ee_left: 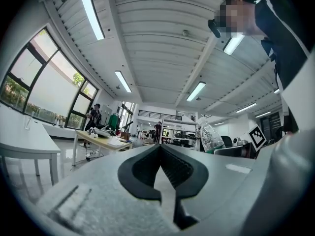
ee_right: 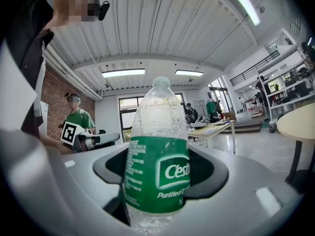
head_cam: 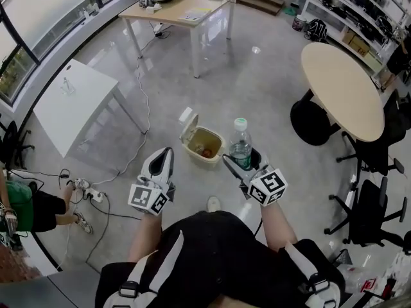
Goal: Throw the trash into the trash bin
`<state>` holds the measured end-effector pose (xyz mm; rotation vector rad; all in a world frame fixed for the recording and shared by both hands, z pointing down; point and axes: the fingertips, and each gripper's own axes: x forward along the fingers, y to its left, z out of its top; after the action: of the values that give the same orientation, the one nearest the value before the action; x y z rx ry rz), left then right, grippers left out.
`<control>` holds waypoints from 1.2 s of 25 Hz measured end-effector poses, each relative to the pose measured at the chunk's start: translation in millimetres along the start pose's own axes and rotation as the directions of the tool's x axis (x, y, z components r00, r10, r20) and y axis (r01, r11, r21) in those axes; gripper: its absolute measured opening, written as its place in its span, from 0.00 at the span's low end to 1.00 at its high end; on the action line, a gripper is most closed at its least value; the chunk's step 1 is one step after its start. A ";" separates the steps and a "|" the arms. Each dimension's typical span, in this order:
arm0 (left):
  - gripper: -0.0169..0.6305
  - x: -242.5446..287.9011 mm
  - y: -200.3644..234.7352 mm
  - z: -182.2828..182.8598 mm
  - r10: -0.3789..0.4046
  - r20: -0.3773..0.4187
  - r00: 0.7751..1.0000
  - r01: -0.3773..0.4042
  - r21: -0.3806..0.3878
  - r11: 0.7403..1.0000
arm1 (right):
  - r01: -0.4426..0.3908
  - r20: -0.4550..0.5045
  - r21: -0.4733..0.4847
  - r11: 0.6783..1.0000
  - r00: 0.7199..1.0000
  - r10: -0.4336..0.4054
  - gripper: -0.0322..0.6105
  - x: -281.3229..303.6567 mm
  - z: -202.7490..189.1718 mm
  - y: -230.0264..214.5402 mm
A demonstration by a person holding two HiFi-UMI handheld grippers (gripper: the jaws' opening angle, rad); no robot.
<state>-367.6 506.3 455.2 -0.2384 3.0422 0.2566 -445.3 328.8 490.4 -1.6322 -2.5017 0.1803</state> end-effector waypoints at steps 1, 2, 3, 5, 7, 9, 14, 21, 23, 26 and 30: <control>0.03 8.7 -0.8 -3.9 0.005 -0.006 1.000 -0.005 -0.006 1.000 | -0.008 -0.007 -0.001 1.000 1.000 0.008 0.55 1.9 -1.8 -6.5; 0.03 15.8 -2.5 -8.6 0.010 -0.012 1.000 -0.010 -0.013 1.000 | -0.014 -0.014 0.000 1.000 1.000 0.014 0.55 2.8 -4.1 -13.3; 0.03 21.8 -4.9 -14.1 0.014 -0.020 1.000 -0.014 -0.021 1.000 | -0.017 -0.022 0.004 1.000 1.000 0.018 0.55 3.4 -6.8 -20.5; 0.03 31.4 -8.8 -26.9 0.016 -0.044 0.999 -0.018 -0.038 0.999 | -0.018 -0.039 0.015 1.000 0.999 0.018 0.55 6.0 -12.5 -34.6; 0.03 37.7 -9.0 -40.0 0.020 -0.073 0.997 -0.024 -0.055 0.998 | -0.015 -0.056 0.031 0.999 0.998 0.017 0.55 9.7 -18.7 -45.0; 0.03 42.1 -4.9 -50.4 0.033 -0.091 0.995 -0.040 -0.069 0.997 | -0.017 -0.076 0.045 0.999 0.997 0.020 0.55 14.3 -26.4 -52.1; 0.03 51.1 9.1 -68.6 0.059 -0.123 0.991 -0.070 -0.086 0.994 | -0.020 -0.150 0.071 0.997 0.988 0.031 0.55 30.7 -53.9 -65.4; 0.03 67.1 43.2 -91.5 0.079 -0.153 0.985 -0.098 -0.120 0.988 | -0.016 -0.246 0.080 0.997 0.969 0.036 0.55 67.0 -87.1 -81.0; 0.03 73.8 55.8 -97.8 0.080 -0.161 0.984 -0.101 -0.126 0.987 | -0.016 -0.273 0.082 0.996 0.961 0.038 0.55 82.6 -97.8 -85.1; 0.03 83.2 71.9 -106.3 0.082 -0.180 0.980 -0.109 -0.146 0.983 | -0.013 -0.329 0.079 0.997 0.944 0.038 0.55 102.8 -116.9 -90.3; 0.03 102.2 94.7 -117.0 0.059 -0.217 0.974 -0.093 -0.152 0.984 | 0.006 -0.410 0.095 0.996 0.912 0.034 0.55 132.8 -150.1 -100.7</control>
<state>-491.2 563.3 575.9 -0.1689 3.2482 0.5164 -560.0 412.9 663.8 -1.4700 -2.1305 -0.0430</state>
